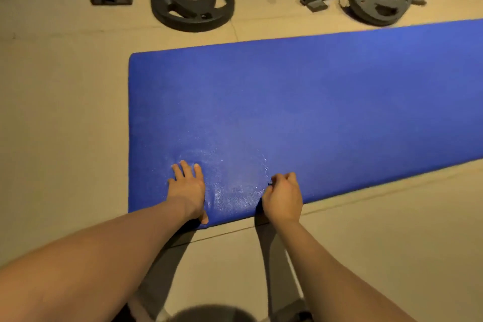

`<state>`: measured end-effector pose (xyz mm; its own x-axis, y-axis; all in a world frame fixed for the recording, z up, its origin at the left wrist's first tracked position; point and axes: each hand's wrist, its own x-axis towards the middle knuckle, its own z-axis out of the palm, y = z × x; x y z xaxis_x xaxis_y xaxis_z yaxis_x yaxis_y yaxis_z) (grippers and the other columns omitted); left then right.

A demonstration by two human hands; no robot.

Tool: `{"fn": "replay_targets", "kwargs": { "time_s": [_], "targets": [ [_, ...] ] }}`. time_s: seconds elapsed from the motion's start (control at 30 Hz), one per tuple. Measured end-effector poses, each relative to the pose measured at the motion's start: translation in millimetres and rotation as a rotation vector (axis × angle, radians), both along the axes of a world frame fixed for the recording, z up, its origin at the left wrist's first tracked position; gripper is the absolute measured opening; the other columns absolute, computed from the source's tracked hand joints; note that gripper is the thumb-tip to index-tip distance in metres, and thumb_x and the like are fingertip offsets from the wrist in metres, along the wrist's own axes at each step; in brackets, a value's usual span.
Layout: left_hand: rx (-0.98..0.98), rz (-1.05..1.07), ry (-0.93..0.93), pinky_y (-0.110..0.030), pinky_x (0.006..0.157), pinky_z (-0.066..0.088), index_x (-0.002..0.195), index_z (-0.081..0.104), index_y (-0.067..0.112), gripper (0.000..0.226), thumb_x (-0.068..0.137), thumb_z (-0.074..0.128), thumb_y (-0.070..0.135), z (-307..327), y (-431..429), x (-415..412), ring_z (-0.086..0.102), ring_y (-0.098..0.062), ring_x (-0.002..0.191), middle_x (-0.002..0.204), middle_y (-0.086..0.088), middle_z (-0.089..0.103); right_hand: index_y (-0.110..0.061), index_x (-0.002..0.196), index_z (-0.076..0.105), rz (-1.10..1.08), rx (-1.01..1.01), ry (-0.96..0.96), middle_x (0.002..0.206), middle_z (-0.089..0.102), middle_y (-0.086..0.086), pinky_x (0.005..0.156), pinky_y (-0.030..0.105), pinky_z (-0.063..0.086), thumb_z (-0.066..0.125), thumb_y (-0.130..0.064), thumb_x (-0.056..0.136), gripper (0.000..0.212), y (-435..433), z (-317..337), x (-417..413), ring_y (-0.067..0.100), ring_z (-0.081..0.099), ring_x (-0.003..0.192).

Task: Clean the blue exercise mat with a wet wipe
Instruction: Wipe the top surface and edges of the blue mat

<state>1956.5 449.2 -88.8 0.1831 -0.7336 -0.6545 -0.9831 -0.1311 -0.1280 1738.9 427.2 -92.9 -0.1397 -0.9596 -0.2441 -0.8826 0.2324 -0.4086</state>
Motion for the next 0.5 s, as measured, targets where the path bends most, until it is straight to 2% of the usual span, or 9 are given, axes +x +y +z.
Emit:
{"fn": "replay_targets", "kwargs": {
  "time_s": [0.13,0.2,0.3,0.4,0.5],
  "targets": [
    [-0.061,0.003,0.035,-0.056,0.123,0.024,0.160,-0.012,0.006,0.150,0.064,0.087,0.065,-3.5,7.8,7.4,-0.005,-0.052,0.152,0.164,-0.031,-0.012,-0.011,0.107,0.066,0.233,0.147,0.073,0.124,0.054,0.010,0.087,0.040,0.050,0.051,-0.019,0.094,0.022,0.1,15.3,33.2,0.035,0.060,0.106],
    [-0.072,-0.002,0.046,-0.055,0.123,0.025,0.160,-0.012,0.007,0.149,0.065,0.085,0.067,-3.5,11.4,9.2,-0.005,-0.051,0.153,0.165,-0.030,-0.012,-0.012,0.110,0.066,0.261,0.174,0.098,0.125,0.056,0.011,0.087,0.038,0.050,0.051,-0.022,0.095,0.023,-1.3,22.3,40.6,0.036,0.060,0.108],
    [-0.060,0.011,0.050,-0.054,0.123,0.024,0.160,-0.013,0.008,0.149,0.066,0.084,0.068,-1.5,10.6,6.6,-0.006,-0.051,0.153,0.165,-0.030,-0.013,-0.013,0.118,0.065,0.263,0.131,0.084,0.128,0.052,0.009,0.083,0.039,0.049,0.053,-0.024,0.098,0.026,-3.9,25.5,38.6,0.034,0.062,0.107],
    [-0.064,0.003,0.043,-0.056,0.123,0.021,0.160,-0.014,0.008,0.149,0.066,0.084,0.068,0.5,8.4,8.0,-0.007,-0.051,0.153,0.165,-0.029,-0.014,-0.010,0.114,0.067,0.284,-0.022,0.155,0.123,0.053,0.010,0.083,0.042,0.050,0.058,-0.019,0.092,0.025,0.4,13.6,20.4,0.034,0.060,0.106],
    [-0.062,-0.008,0.051,-0.056,0.123,0.017,0.160,-0.014,0.010,0.148,0.066,0.082,0.070,1.6,11.1,11.3,-0.008,-0.050,0.153,0.166,-0.028,-0.014,-0.012,0.119,0.064,0.277,-0.025,0.173,0.137,0.052,0.007,0.087,0.043,0.053,0.065,-0.017,0.087,0.033,12.7,-1.0,-2.6,0.033,0.061,0.109]
  ]
}}
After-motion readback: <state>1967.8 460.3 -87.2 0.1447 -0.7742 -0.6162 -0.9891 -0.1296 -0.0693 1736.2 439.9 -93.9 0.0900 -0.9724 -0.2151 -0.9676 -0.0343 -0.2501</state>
